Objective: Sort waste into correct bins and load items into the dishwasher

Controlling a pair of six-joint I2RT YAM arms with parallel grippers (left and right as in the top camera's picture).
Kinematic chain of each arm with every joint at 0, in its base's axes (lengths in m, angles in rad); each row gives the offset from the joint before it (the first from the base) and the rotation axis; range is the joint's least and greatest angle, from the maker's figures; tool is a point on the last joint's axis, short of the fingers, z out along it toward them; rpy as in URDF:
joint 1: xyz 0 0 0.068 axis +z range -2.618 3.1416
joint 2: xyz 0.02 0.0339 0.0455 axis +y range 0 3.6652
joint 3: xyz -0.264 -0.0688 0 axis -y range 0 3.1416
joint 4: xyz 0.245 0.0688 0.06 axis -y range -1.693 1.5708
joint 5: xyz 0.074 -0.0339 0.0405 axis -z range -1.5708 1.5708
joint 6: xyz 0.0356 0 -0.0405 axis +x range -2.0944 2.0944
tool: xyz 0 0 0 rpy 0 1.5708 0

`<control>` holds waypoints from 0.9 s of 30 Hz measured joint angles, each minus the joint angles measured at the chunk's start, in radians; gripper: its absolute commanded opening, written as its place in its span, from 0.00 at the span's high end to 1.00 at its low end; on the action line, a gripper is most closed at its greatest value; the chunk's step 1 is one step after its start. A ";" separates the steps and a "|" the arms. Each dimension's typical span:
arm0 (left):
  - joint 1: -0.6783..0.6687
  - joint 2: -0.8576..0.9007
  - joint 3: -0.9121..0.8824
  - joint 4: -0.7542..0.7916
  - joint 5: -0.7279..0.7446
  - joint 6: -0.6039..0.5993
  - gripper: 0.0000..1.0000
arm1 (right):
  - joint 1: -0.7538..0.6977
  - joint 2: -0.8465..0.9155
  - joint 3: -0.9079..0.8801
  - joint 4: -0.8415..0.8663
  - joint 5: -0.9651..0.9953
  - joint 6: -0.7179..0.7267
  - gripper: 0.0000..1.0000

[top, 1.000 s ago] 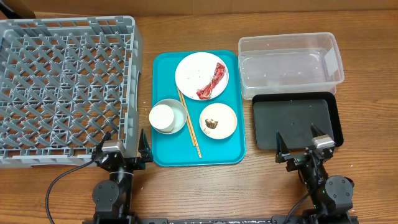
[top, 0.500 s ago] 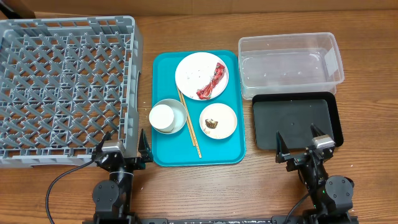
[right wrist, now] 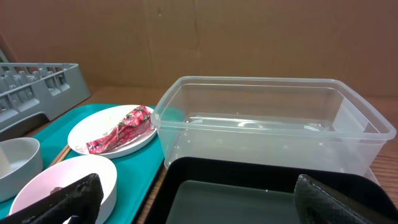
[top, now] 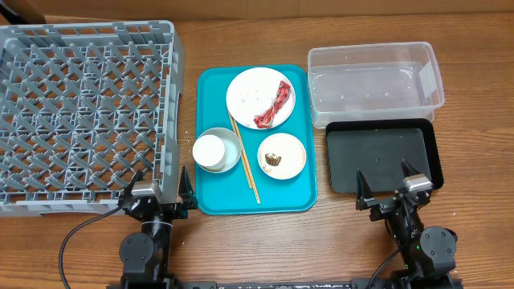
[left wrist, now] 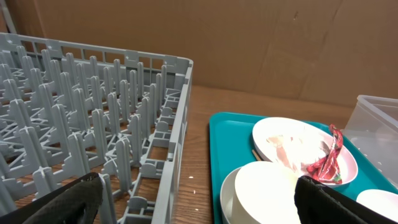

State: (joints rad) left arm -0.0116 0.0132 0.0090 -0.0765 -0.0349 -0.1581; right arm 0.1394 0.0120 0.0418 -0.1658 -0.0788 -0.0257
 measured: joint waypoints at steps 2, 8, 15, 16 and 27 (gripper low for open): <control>0.000 0.000 0.000 0.000 0.000 0.000 0.00 | 0.000 0.000 0.000 0.000 0.000 -0.001 0.00; 0.000 0.000 0.000 0.000 0.000 0.000 0.00 | 0.000 0.000 0.000 0.000 0.000 -0.001 0.00; 0.000 0.000 0.000 0.001 -0.008 0.000 0.00 | 0.000 0.000 0.000 0.007 0.000 0.006 0.00; 0.000 0.000 0.000 0.001 -0.008 0.000 0.00 | 0.000 0.000 0.000 0.008 -0.001 0.009 0.00; 0.000 0.000 0.100 -0.249 -0.033 0.000 0.00 | 0.000 0.000 0.051 -0.113 0.026 0.184 0.00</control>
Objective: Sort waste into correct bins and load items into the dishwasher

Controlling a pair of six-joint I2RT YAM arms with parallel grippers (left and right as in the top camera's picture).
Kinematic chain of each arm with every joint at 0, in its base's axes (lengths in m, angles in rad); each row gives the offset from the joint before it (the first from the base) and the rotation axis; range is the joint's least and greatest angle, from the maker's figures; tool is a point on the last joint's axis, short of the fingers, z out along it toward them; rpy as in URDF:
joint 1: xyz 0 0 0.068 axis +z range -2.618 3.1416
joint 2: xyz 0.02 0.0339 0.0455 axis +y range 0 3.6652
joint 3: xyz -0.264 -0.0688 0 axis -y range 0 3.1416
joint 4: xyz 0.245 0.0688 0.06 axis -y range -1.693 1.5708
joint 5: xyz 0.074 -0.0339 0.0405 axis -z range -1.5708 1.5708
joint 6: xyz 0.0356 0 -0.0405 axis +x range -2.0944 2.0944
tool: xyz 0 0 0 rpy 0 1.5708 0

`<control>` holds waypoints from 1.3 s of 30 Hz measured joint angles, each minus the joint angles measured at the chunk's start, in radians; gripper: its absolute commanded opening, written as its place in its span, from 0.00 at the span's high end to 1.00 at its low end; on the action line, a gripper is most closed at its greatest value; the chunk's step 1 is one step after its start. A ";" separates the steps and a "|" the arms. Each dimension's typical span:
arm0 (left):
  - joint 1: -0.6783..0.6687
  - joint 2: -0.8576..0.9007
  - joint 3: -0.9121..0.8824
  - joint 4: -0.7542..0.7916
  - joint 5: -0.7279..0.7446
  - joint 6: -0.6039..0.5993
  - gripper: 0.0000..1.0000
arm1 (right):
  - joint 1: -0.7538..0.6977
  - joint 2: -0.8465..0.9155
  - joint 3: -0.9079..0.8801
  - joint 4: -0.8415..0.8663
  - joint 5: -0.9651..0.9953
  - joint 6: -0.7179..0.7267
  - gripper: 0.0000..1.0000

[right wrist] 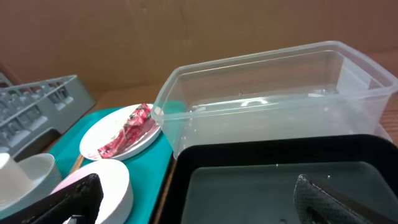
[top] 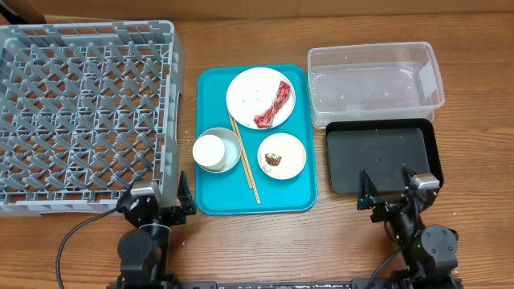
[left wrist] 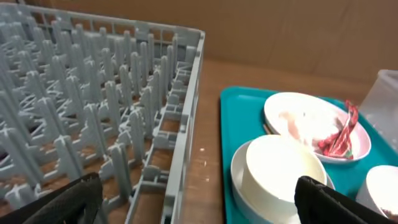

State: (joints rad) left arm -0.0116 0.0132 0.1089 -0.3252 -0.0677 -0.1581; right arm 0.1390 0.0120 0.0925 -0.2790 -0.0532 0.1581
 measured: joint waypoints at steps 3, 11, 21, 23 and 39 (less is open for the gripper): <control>0.000 0.000 0.053 -0.099 -0.005 0.000 0.00 | 0.000 0.005 0.048 -0.012 0.002 0.019 0.00; 0.000 0.150 0.237 -0.205 -0.003 -0.045 0.00 | 0.000 0.214 0.229 -0.093 -0.023 0.092 0.00; 0.000 0.631 0.605 -0.437 0.031 -0.051 0.00 | 0.000 0.859 0.779 -0.442 -0.055 0.097 0.00; 0.000 0.718 0.690 -0.514 0.034 -0.050 0.00 | 0.000 0.992 0.915 -0.558 -0.055 0.077 0.00; 0.000 0.869 0.820 -0.645 0.033 -0.050 0.00 | 0.246 1.368 1.220 -0.463 -0.130 -0.027 0.00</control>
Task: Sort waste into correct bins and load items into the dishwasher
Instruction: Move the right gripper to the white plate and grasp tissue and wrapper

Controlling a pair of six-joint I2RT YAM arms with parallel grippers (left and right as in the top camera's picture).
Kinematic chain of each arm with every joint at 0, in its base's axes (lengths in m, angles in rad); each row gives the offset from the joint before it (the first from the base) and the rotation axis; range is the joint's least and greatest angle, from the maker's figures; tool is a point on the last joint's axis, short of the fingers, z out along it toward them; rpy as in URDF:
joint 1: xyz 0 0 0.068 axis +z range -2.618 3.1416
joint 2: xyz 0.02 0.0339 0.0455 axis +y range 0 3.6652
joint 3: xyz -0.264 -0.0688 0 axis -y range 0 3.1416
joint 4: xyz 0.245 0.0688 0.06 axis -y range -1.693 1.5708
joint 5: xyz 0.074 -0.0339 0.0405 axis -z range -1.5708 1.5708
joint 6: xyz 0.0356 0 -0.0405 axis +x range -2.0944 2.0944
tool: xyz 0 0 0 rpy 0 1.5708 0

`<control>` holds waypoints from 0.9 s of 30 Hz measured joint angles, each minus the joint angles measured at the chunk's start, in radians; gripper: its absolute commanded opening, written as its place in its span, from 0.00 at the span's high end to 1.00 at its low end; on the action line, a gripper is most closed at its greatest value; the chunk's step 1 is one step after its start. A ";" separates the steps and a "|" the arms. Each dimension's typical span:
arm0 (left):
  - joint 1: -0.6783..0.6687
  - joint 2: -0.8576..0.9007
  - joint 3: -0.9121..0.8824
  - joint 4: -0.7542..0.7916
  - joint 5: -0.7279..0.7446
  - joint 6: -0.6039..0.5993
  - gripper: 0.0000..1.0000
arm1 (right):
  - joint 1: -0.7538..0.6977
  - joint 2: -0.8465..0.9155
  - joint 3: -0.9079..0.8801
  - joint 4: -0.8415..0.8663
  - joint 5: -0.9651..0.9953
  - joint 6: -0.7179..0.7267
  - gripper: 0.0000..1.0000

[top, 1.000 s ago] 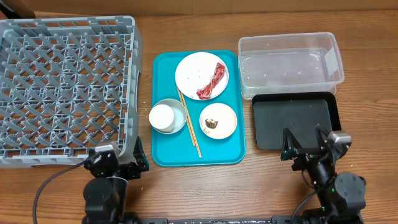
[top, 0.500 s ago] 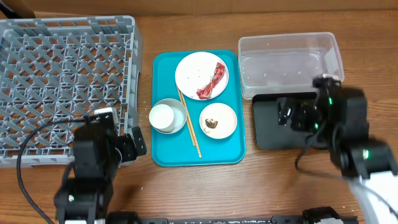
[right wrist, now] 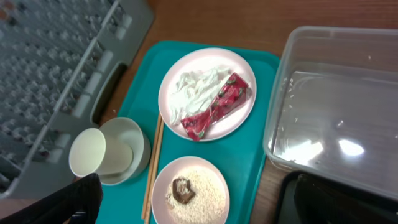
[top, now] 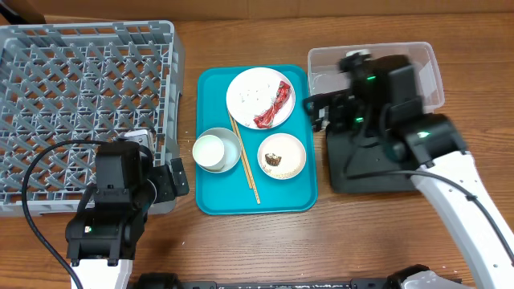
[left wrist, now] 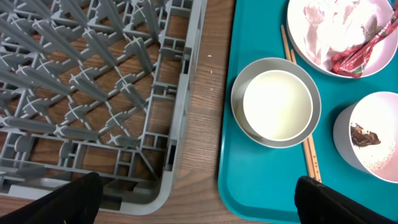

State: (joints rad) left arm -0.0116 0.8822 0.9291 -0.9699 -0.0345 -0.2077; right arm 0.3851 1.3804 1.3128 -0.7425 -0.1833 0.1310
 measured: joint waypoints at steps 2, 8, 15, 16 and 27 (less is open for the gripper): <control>0.000 0.000 0.002 0.005 0.000 0.000 0.00 | 0.103 0.100 0.090 -0.008 0.085 0.002 0.00; 0.000 0.000 0.002 0.008 0.000 0.000 0.00 | 0.165 0.414 0.288 0.038 0.204 0.064 0.18; 0.000 0.000 0.003 0.008 0.000 0.000 0.00 | 0.166 0.601 0.290 0.081 0.217 0.207 0.23; 0.000 0.000 0.003 0.008 0.000 0.000 0.00 | 0.165 0.628 0.290 0.084 0.217 0.236 0.23; 0.000 0.000 0.003 0.007 0.000 0.000 0.00 | 0.165 0.788 0.290 0.153 0.208 0.337 0.55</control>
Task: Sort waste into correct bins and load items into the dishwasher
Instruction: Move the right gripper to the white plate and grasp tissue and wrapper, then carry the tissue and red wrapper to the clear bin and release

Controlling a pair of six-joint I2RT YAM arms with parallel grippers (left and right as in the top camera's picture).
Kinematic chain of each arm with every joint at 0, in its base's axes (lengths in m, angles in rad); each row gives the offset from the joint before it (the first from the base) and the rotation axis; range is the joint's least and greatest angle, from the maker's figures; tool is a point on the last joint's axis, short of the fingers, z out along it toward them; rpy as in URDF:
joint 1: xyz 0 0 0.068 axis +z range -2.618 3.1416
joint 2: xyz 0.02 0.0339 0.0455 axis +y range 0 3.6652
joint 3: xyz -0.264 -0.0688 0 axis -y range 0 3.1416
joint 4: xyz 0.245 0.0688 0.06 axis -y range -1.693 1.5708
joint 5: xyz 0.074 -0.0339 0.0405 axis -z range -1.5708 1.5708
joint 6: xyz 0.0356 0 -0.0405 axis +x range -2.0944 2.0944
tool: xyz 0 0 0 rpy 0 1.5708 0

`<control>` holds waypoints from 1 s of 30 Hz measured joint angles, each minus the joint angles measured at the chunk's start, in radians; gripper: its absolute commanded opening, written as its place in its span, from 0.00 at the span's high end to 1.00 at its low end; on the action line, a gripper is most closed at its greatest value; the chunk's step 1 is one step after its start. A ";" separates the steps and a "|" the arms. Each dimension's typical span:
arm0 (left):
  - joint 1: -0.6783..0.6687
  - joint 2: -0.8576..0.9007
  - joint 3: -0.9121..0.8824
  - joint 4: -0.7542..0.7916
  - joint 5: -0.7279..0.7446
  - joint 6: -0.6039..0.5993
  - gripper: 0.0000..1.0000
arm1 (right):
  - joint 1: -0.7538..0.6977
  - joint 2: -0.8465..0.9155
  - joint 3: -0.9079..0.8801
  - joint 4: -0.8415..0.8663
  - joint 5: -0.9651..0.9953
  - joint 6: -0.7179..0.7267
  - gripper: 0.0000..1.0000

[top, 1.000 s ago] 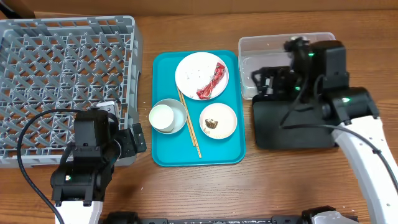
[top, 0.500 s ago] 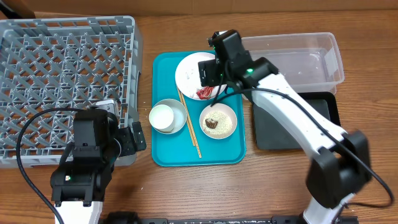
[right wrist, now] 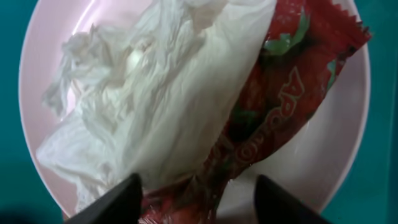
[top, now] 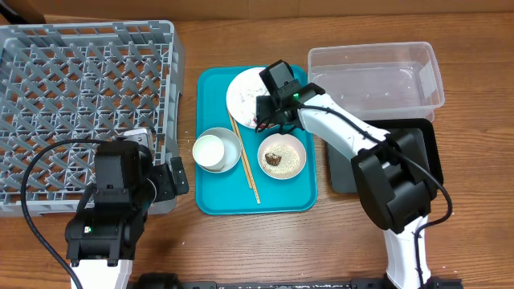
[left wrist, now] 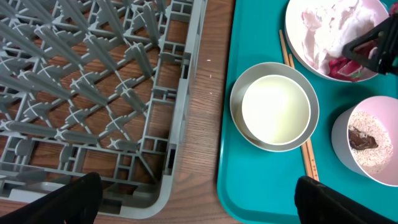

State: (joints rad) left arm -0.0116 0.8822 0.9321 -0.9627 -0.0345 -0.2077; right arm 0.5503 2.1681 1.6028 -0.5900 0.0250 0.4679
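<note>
A red snack wrapper (right wrist: 280, 99) lies beside a crumpled white napkin (right wrist: 168, 106) on the white plate (right wrist: 43, 68) at the back of the teal tray (top: 229, 197). My right gripper (right wrist: 196, 205) is low over the plate, open, with its fingers on either side of the wrapper's lower end. My left gripper (left wrist: 199, 205) hangs open with nothing in it, above the gap between the grey dish rack (top: 80, 104) and the tray. A white cup sits in a bowl (left wrist: 275, 112). Chopsticks (top: 245, 168) and a small bowl with food scraps (top: 281, 156) lie next to it.
A clear plastic bin (top: 373, 76) stands at the back right. In front of it is a black bin (top: 422, 148), partly covered by my right arm. The rack fills the left side of the wooden table.
My right gripper was high over the tray's right side by the clear bin. It is now close down on the plate, open around the red wrapper. The left arm has not moved.
Both arms first sat low at the table's front edge, grippers open, and had barely shifted a second later. Then both were raised, the left over the rack's corner and the right over the tray and bins. Now the right is down at the plate.
</note>
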 measured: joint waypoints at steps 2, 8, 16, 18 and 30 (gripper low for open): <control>0.000 0.000 0.000 0.000 0.000 0.000 0.00 | 0.000 0.003 0.000 0.014 0.000 0.001 0.70; 0.000 0.000 0.000 -0.001 0.000 0.000 0.00 | 0.000 0.003 0.002 -0.032 -0.002 0.006 0.96; 0.000 0.000 0.000 0.000 0.000 0.000 0.00 | -0.059 -0.147 0.002 -0.053 0.009 -0.041 0.96; 0.000 0.000 0.000 0.000 0.000 0.000 0.00 | -0.093 -0.248 0.010 -0.054 0.027 -0.054 0.96; 0.000 0.000 0.000 0.001 0.000 0.000 0.00 | -0.353 -0.353 0.040 -0.177 0.104 -0.018 0.68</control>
State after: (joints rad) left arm -0.0116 0.8822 0.9321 -0.9619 -0.0345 -0.2077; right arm 0.1970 1.8153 1.6428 -0.7673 0.1291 0.4500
